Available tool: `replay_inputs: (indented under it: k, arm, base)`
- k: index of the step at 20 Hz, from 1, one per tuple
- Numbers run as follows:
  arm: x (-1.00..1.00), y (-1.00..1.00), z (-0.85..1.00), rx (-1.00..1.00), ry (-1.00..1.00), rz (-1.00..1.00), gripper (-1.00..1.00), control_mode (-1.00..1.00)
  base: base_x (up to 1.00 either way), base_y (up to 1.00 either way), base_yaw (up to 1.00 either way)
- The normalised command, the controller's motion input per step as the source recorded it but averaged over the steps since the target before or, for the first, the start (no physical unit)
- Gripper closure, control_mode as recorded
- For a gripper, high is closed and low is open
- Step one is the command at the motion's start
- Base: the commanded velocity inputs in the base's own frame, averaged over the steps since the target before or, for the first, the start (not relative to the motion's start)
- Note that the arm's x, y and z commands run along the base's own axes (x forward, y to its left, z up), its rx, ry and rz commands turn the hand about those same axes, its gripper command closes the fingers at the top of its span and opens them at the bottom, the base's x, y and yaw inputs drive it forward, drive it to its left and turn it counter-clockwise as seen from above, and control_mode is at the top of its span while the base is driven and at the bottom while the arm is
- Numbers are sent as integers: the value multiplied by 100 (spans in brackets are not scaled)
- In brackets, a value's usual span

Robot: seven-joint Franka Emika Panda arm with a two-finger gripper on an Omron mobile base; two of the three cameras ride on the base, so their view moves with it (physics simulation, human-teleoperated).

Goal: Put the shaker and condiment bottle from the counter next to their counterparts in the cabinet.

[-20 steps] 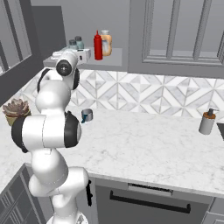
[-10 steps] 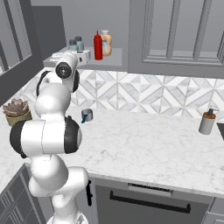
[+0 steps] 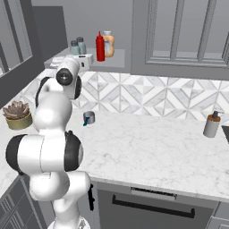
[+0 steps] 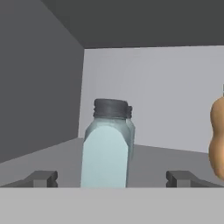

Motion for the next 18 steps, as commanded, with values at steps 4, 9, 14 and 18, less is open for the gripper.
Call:
replay_inputs:
  k: [4,9,14,18]
  arm:
    - [-46,-8,12,0,7,-5,-100,-100]
    - [-64,-9,11,4,19,-8,-100,-100]
    - [-77,-13,7,6,19,-6,-100,-100]
    - [-85,-11,0,3,14,-4,-100,-100]
  base:
    - [0,0,0]
    - [0,0,0]
    - [0,0,0]
    - [0,0,0]
